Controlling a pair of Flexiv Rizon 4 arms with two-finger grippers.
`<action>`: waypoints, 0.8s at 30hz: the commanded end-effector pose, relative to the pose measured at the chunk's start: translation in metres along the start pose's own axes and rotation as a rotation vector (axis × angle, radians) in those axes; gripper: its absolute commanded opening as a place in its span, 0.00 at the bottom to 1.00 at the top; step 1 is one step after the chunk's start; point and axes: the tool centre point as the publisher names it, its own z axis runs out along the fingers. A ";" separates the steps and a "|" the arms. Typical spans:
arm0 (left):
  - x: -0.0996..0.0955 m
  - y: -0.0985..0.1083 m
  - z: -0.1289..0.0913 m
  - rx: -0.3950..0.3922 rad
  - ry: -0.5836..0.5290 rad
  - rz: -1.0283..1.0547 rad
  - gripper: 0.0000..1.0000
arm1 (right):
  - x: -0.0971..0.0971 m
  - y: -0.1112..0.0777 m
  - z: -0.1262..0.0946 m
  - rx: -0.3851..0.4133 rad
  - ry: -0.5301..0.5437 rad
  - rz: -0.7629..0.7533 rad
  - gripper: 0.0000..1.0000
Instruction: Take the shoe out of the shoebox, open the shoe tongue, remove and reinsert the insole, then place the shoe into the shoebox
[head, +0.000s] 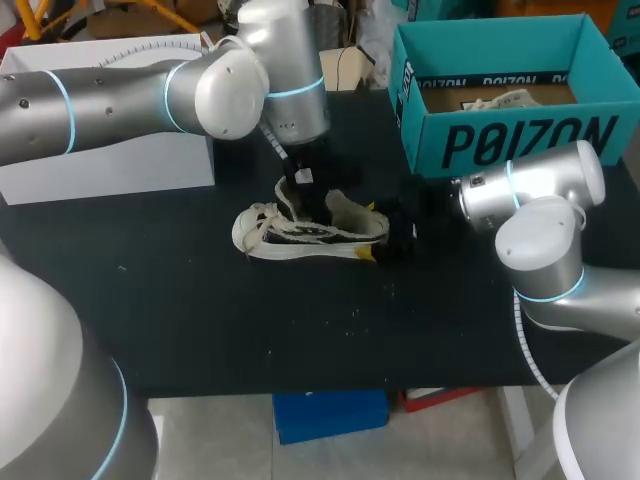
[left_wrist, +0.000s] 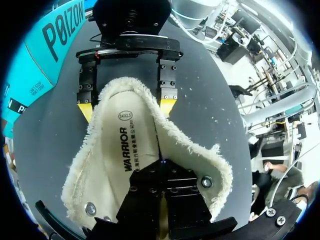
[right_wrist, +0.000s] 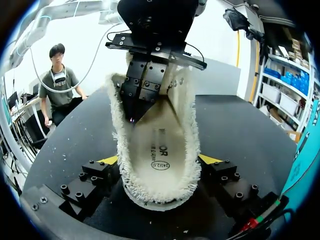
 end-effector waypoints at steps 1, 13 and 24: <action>0.001 0.004 -0.002 0.005 -0.016 -0.003 0.00 | -0.002 -0.001 0.000 0.002 0.001 0.001 0.00; -0.003 0.004 0.013 -0.040 -0.017 -0.005 0.00 | -0.002 -0.001 0.000 0.002 0.001 0.001 0.00; -0.003 0.004 0.027 -0.054 -0.001 -0.031 0.00 | -0.002 -0.001 0.000 0.002 0.001 0.001 0.00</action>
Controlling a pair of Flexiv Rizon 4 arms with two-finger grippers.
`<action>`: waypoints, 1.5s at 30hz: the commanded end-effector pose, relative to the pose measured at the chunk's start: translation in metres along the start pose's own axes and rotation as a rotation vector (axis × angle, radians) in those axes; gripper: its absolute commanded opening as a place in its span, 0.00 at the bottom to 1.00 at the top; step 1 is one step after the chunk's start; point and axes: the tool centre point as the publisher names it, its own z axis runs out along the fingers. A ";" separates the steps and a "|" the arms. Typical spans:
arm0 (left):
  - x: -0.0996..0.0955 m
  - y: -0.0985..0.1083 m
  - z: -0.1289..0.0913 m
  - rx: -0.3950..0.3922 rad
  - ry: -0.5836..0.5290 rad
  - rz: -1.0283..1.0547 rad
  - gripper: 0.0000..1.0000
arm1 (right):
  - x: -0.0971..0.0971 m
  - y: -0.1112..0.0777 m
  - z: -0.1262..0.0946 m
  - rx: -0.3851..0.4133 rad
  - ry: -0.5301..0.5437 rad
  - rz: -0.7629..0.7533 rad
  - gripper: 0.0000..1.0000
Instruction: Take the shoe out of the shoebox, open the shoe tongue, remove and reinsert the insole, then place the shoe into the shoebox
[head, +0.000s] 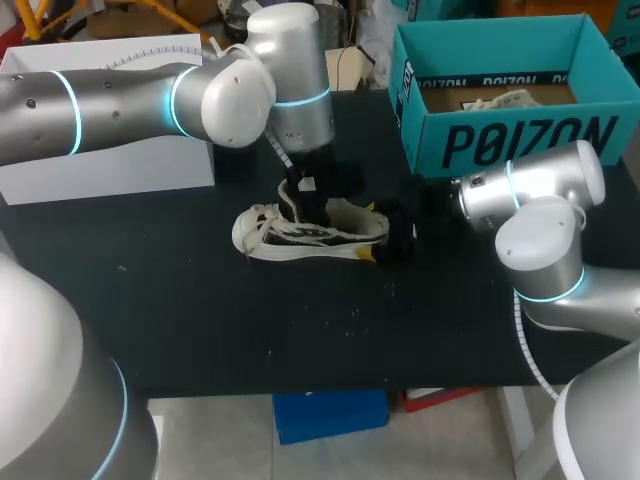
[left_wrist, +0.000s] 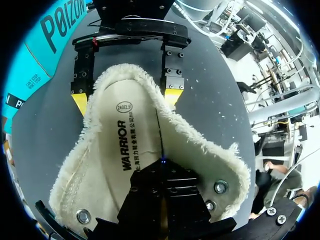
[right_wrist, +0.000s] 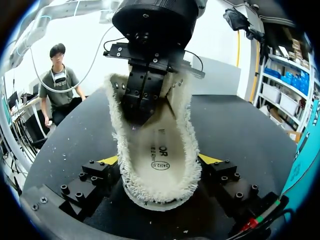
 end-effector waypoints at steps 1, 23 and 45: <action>-0.002 -0.002 0.012 0.000 0.005 -0.002 0.00 | -0.003 -0.001 0.000 0.001 0.000 0.002 0.00; -0.007 0.003 0.020 -0.105 -0.022 -0.045 0.42 | -0.003 -0.001 0.000 0.001 0.000 0.002 0.00; -0.009 0.032 0.022 -0.497 -0.659 -0.211 0.45 | -0.003 -0.001 0.000 0.001 0.000 0.002 0.00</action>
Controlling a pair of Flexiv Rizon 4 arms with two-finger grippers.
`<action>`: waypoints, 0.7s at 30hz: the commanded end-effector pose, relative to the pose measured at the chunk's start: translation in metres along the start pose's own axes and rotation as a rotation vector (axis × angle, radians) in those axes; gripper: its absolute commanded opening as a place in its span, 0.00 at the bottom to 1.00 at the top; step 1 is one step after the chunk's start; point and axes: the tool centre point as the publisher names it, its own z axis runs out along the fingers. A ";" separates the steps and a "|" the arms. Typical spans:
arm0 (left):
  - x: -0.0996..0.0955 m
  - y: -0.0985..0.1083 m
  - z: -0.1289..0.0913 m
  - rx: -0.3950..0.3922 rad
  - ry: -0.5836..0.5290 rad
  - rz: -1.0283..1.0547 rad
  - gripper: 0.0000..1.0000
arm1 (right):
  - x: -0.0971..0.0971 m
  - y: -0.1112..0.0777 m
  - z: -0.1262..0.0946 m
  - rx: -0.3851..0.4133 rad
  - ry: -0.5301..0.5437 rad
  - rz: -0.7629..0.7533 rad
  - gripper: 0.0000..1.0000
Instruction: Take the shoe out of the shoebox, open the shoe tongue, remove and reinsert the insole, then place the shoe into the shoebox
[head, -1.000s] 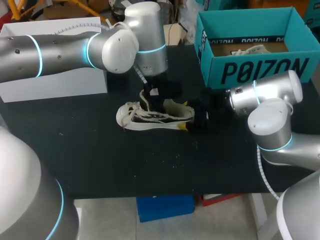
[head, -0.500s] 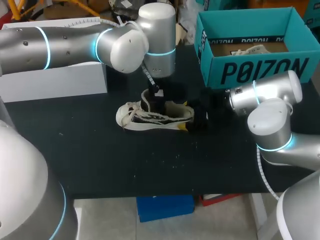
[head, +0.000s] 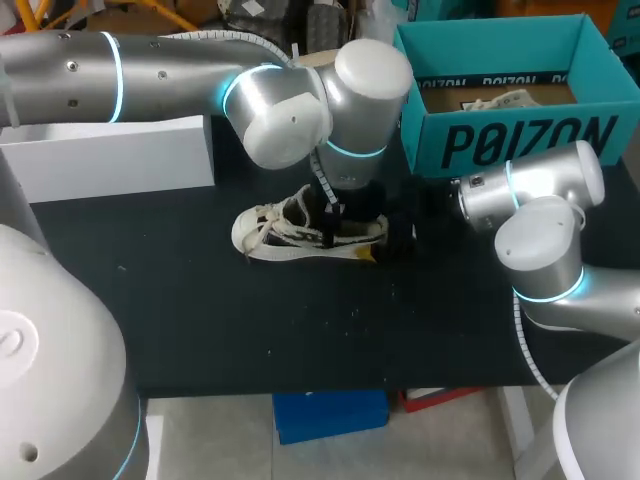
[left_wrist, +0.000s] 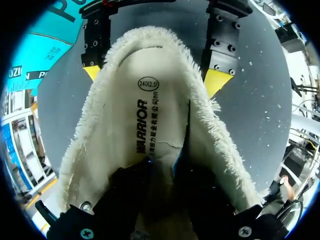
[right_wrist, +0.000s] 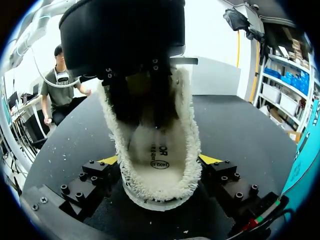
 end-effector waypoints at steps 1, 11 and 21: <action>0.013 0.005 0.026 -0.069 -0.303 -0.019 0.46 | -0.003 -0.001 -0.001 0.002 0.000 0.002 0.00; -0.006 0.021 0.033 -0.136 -0.527 -0.114 0.39 | -0.003 -0.001 -0.001 0.002 0.000 0.002 0.00; -0.029 0.029 0.028 -0.046 -0.609 -0.279 0.33 | -0.003 -0.001 -0.001 0.002 0.000 0.002 0.00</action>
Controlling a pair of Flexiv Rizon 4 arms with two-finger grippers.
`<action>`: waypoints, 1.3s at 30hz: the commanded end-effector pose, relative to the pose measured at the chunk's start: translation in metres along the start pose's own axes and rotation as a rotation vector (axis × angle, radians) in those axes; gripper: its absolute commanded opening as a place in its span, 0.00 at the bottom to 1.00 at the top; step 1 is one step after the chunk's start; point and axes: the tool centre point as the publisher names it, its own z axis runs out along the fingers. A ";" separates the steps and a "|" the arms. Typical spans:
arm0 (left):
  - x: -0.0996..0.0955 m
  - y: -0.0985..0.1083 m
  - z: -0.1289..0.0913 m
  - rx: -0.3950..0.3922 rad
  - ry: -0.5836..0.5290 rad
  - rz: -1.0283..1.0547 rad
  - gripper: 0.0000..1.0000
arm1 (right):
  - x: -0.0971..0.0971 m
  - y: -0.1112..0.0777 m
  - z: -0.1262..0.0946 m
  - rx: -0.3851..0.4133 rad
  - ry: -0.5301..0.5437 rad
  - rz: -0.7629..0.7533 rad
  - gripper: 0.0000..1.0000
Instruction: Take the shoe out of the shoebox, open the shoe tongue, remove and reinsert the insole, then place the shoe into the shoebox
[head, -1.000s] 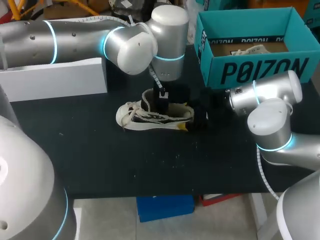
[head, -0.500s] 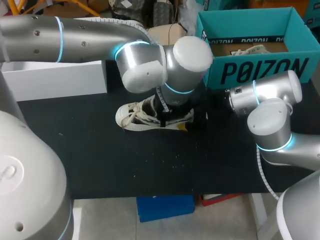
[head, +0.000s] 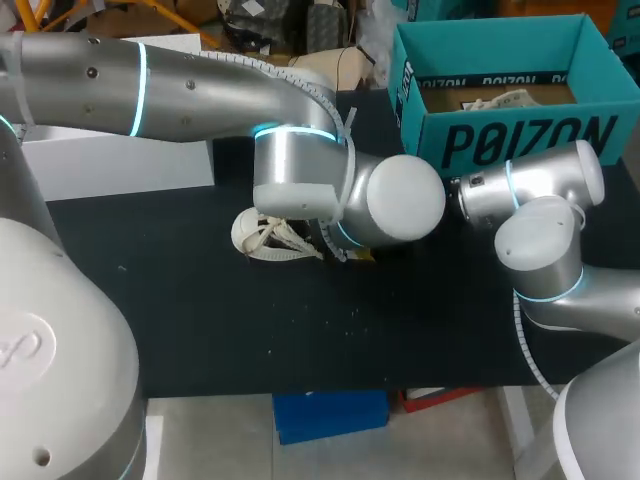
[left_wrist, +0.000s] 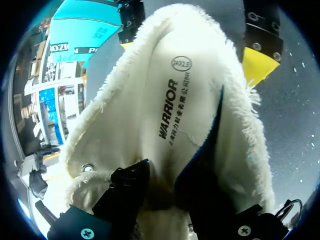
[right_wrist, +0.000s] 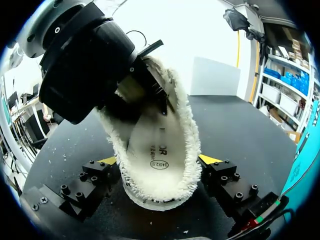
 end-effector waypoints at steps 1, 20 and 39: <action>0.003 0.008 0.032 0.042 -0.098 -0.034 0.32 | -0.002 -0.002 -0.001 0.002 0.001 0.002 0.00; 0.017 -0.007 0.033 0.156 0.079 0.081 0.00 | -0.002 -0.002 -0.001 0.002 0.001 0.002 0.00; 0.010 0.006 -0.017 0.382 0.192 0.205 0.00 | -0.002 -0.002 -0.001 0.002 0.001 0.002 0.00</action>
